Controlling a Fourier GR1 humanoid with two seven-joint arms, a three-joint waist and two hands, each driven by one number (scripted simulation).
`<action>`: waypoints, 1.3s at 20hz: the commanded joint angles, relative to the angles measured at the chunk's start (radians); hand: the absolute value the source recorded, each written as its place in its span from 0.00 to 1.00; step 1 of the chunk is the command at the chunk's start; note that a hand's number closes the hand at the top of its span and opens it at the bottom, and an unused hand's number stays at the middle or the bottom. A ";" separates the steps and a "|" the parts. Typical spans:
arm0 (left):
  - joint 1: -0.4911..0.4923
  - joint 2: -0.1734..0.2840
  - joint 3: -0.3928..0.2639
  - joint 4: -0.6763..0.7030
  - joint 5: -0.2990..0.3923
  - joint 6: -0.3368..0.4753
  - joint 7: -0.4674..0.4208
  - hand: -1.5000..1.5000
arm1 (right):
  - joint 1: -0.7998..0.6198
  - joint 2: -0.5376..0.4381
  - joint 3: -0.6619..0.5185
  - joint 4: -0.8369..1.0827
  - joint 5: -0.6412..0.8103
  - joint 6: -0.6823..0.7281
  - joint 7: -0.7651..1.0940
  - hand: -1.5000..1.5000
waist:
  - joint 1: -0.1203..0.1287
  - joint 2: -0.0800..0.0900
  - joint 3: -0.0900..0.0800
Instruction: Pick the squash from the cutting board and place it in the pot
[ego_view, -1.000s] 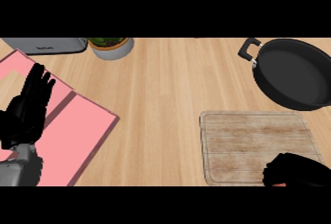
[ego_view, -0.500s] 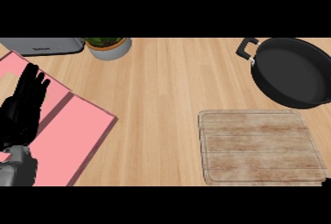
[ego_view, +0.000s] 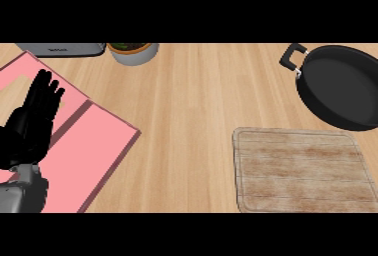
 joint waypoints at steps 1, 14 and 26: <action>0.000 -0.018 -0.031 -0.028 -0.014 -0.001 0.016 0.50 | -0.120 -0.035 -0.041 0.149 -0.097 0.118 0.031 1.00 | 0.030 0.005 0.002; -0.060 -0.025 -0.025 0.022 -0.016 -0.021 -0.001 0.50 | -0.621 -0.033 0.194 0.591 0.005 0.119 0.166 1.00 | 0.058 0.012 0.003; -0.081 -0.038 -0.018 0.118 -0.016 -0.043 -0.085 0.50 | -0.910 0.103 0.290 0.943 0.388 -0.362 0.033 1.00 | 0.083 0.024 0.004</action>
